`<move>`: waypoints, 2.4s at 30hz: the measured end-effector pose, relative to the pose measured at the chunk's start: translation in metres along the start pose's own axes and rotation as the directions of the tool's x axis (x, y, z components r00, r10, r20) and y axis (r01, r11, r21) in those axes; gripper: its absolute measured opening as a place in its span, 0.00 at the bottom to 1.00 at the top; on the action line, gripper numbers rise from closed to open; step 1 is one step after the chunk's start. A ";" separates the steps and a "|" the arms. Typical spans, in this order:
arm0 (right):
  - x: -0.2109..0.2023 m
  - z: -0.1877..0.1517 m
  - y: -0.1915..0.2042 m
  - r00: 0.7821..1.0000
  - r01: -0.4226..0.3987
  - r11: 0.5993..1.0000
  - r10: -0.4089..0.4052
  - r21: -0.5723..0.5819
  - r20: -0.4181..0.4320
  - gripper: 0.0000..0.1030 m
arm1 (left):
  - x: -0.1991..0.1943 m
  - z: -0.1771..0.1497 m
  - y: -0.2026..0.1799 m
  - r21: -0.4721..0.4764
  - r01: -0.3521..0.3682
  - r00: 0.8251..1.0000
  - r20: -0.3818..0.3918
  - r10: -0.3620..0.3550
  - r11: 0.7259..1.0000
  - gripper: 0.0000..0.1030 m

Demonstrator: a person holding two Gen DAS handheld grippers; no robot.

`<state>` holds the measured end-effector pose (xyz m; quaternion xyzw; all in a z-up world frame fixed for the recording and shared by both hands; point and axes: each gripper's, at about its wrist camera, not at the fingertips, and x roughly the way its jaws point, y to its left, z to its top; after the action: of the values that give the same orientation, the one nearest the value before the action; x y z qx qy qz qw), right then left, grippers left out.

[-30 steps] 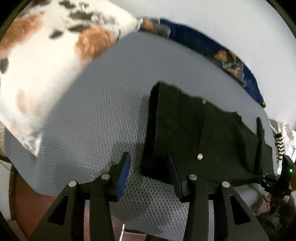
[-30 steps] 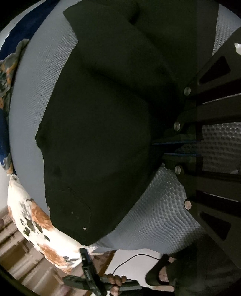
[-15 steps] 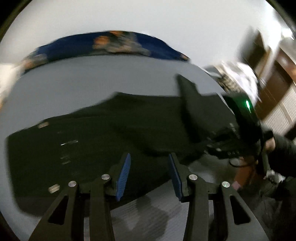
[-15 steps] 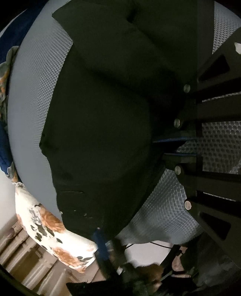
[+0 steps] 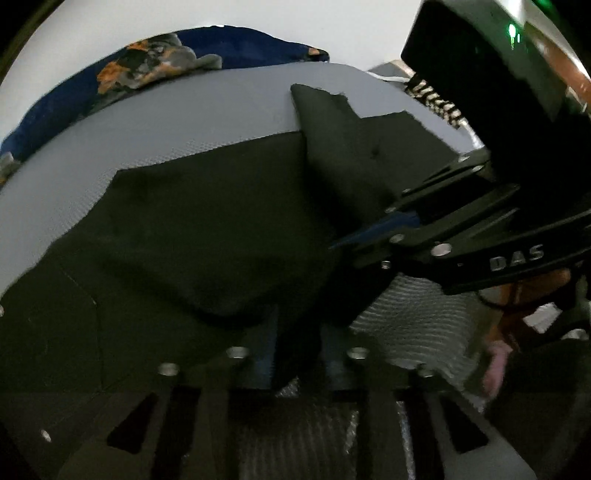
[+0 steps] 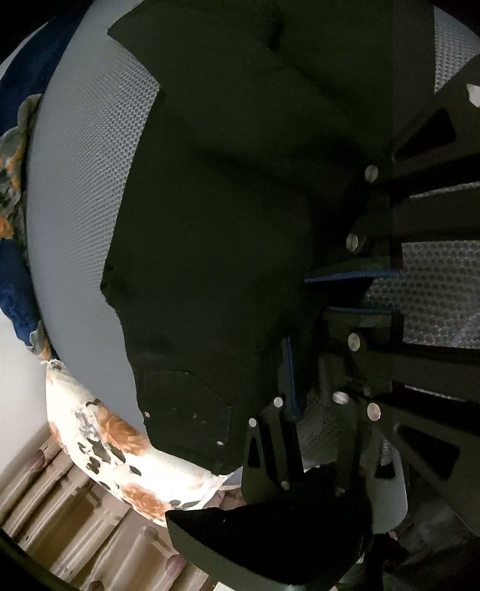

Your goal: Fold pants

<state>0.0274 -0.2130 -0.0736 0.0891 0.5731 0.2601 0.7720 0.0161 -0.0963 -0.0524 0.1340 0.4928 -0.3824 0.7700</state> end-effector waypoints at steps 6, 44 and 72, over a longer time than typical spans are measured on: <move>-0.033 0.005 -0.035 0.995 -0.062 0.997 0.058 0.046 0.081 0.35 | -0.005 0.003 0.013 -0.077 0.047 0.999 0.032 -0.044 0.996 0.08; -0.107 0.094 -0.311 0.877 -0.121 0.789 -0.199 0.602 0.437 0.03 | 0.007 -0.009 0.026 -0.221 0.105 0.994 -0.009 -0.110 0.970 0.08; -0.162 -0.164 -0.303 0.786 0.229 0.489 -0.603 0.842 0.137 0.15 | 0.026 -0.001 0.020 -0.159 0.121 0.991 -0.033 -0.128 0.980 0.13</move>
<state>-0.0682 -0.5781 -0.1241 0.3270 0.4516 -0.2457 0.7929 0.0359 -0.0940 -0.0785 0.0502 0.5454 -0.3871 0.7417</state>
